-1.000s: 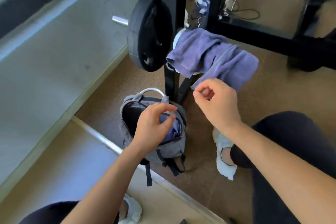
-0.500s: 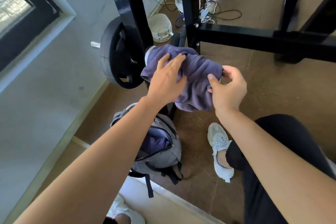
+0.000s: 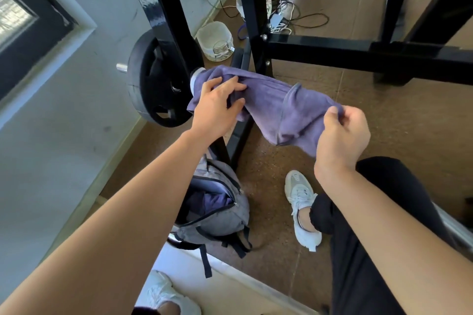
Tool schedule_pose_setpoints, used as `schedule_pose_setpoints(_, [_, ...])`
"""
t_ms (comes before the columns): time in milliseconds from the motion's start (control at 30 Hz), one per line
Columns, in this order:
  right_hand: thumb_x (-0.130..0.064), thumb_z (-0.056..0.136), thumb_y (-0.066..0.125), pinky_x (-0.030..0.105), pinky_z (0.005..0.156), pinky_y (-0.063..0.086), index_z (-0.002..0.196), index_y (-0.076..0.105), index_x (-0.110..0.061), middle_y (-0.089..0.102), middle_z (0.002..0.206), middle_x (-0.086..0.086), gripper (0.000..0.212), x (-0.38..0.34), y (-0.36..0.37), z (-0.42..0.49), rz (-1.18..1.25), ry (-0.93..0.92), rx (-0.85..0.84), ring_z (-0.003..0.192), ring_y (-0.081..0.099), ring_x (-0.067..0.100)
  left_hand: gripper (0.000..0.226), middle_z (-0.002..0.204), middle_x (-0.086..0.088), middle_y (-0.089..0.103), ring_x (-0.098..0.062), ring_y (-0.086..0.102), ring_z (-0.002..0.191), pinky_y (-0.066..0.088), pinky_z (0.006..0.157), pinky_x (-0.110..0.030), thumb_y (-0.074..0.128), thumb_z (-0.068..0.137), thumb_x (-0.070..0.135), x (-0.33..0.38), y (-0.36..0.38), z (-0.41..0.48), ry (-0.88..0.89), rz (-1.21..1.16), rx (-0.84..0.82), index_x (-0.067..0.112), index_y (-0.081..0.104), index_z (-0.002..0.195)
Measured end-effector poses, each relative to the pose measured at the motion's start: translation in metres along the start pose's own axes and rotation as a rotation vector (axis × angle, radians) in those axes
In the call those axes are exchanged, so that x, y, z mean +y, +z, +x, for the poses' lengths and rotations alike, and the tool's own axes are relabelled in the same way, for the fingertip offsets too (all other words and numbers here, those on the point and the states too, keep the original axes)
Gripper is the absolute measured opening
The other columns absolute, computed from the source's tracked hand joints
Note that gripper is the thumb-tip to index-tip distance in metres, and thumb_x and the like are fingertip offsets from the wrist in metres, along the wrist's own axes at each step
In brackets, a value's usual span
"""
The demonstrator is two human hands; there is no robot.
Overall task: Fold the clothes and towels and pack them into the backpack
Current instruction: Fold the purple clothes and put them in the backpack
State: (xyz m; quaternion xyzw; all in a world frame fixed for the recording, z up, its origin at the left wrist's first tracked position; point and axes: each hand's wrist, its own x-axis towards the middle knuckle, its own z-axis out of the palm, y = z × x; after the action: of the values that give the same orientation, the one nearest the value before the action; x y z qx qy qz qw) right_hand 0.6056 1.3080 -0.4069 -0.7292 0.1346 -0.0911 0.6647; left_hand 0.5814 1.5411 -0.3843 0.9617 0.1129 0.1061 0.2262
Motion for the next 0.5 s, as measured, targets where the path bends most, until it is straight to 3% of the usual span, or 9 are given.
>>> schedule_pose_setpoints(200, [-0.019,0.107,0.039,0.012,0.066,0.041,0.1,0.058,-0.008,0.053,0.08,-0.006,0.024,-0.009,-0.009,-0.001,0.065,0.096,0.013,0.066,0.051,-0.003,0.042,0.132,-0.003,0.056,-0.024,0.039,0.127,0.042,0.103,-0.044,0.069,0.089,0.02,0.007,-0.002,-0.005,0.017,0.005,0.072,0.022,0.059,0.13])
schedule_pose_setpoints(267, [-0.021,0.107,0.042,0.024,0.07,0.044,0.09,0.056,-0.012,0.055,0.08,-0.001,0.024,-0.014,-0.012,0.002,0.19,0.133,-0.145,0.07,0.053,0.004,0.059,0.138,-0.008,0.045,-0.03,0.034,0.13,0.04,0.099,-0.038,0.073,0.086,0.024,0.009,0.0,-0.005,-0.028,0.036,0.073,0.026,0.051,0.14])
schedule_pose_setpoints(333, [-0.025,0.101,0.056,0.029,0.074,0.049,0.087,0.063,-0.013,0.064,0.085,0.002,0.02,-0.015,-0.012,-0.002,0.223,0.154,-0.423,0.081,0.061,0.012,0.073,0.141,-0.009,0.038,-0.032,0.032,0.133,0.04,0.097,-0.035,0.074,0.084,0.024,0.011,-0.001,-0.002,-0.064,0.044,0.08,0.03,0.042,0.15])
schedule_pose_setpoints(400, [-0.022,0.091,0.072,0.025,0.077,0.054,0.094,0.072,-0.016,0.073,0.092,0.001,0.007,-0.013,-0.01,-0.011,0.08,0.117,-0.674,0.088,0.068,0.009,0.071,0.142,-0.01,0.039,-0.037,0.033,0.132,0.043,0.099,-0.041,0.07,0.085,0.023,0.013,-0.003,0.002,-0.059,0.104,0.061,0.032,0.044,0.15])
schedule_pose_setpoints(500, [-0.007,0.086,0.075,0.013,0.074,0.048,0.097,0.074,-0.018,0.075,0.09,-0.008,0.016,-0.012,-0.009,-0.021,-0.043,-0.042,-0.748,0.085,0.067,-0.004,0.053,0.136,-0.015,0.044,-0.044,0.038,0.126,0.042,0.104,-0.048,0.07,0.084,0.02,0.014,-0.004,0.009,-0.06,0.141,0.049,0.026,0.061,0.137])
